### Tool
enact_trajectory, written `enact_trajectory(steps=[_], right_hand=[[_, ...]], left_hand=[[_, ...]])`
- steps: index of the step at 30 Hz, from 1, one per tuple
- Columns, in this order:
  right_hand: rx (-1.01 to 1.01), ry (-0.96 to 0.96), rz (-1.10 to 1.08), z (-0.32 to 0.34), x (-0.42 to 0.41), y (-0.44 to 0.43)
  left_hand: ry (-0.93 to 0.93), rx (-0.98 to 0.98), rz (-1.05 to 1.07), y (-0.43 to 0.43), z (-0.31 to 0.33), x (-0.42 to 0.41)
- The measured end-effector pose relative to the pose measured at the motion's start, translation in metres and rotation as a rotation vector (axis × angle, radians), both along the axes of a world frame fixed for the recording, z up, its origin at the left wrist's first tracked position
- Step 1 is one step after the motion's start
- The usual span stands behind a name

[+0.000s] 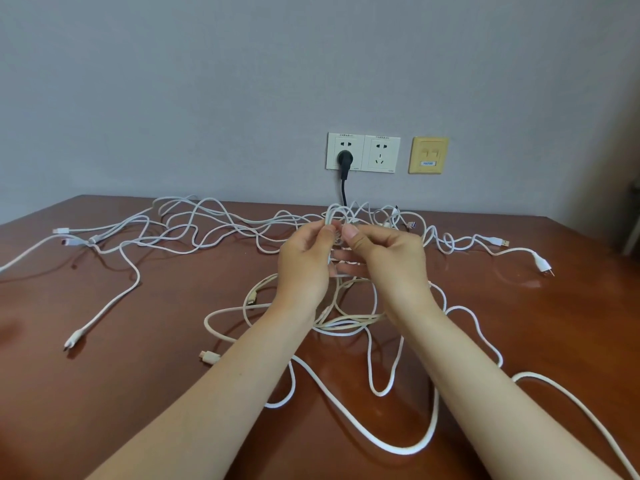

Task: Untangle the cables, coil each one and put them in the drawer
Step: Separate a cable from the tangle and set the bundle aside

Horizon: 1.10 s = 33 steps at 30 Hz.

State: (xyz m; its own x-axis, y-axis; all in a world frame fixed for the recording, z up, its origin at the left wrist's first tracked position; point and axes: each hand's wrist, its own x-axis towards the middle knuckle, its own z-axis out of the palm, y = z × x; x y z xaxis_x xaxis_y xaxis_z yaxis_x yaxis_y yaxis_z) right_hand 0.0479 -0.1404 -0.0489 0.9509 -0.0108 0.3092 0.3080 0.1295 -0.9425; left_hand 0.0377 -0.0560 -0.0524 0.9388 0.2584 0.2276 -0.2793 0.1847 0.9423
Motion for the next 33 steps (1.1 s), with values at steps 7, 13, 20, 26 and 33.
enact_trajectory(steps=[7,13,20,26,33], right_hand=[[0.019,0.299,0.114,0.012,0.004,-0.016],[-0.094,0.485,0.274,0.02,0.008,-0.037],[-0.079,0.492,0.224,0.017,0.009,-0.04],[-0.006,0.218,0.148,0.01,0.005,-0.027],[0.094,0.096,0.053,0.008,0.005,-0.018]], left_hand=[[-0.17,0.4,0.104,0.001,-0.014,0.007],[-0.236,0.541,-0.086,0.006,-0.01,0.005],[-0.237,0.52,-0.184,0.009,-0.005,0.001],[-0.258,0.442,-0.159,0.011,-0.004,0.003],[-0.284,0.379,-0.096,0.004,-0.006,0.007]])
